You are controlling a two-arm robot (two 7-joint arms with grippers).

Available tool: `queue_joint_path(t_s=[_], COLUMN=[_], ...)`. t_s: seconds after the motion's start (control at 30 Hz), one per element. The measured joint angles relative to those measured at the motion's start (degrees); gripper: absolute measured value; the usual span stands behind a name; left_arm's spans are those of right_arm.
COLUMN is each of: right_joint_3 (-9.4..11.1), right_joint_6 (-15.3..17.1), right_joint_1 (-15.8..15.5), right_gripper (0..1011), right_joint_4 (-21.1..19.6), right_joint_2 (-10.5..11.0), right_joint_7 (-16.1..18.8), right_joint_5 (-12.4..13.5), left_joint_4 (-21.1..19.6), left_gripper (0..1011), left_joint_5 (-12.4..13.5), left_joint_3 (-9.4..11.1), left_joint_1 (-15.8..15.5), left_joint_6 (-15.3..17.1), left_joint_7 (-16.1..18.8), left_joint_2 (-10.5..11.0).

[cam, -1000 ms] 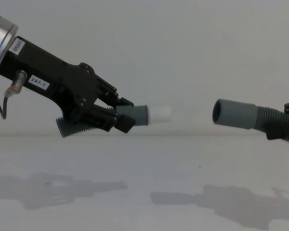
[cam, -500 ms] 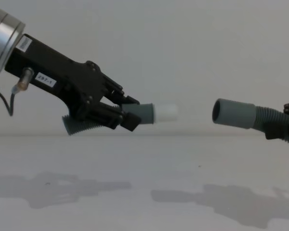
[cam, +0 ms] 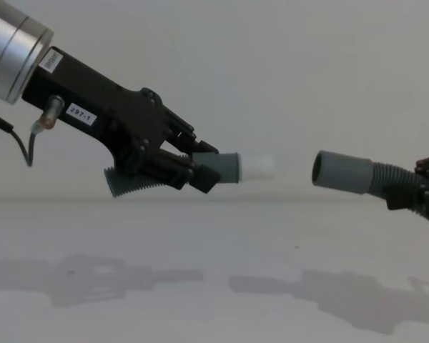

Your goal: Use both hands to pick up one end of the pipe from the table, align the ends, and insert them.

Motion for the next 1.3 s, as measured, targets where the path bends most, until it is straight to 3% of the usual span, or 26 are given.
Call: queue_joint_path(t_s=[1.3], right_joint_3=[-2.9], right_joint_6=[1.5], right_joint_1=[1.8], right_gripper=[177], right_joint_4=[-0.8], right_joint_2=[1.7], right_joint_7=[0.4], right_joint_5=[0.4], left_joint_4=[1.0], left_gripper=[354], left_joint_5=[-0.9], left_joint_3=[2.9], left_joint_1=[-2.4], left_joint_6=[0.2], left_joint_7=[-0.3], left_joint_2=[-1.2])
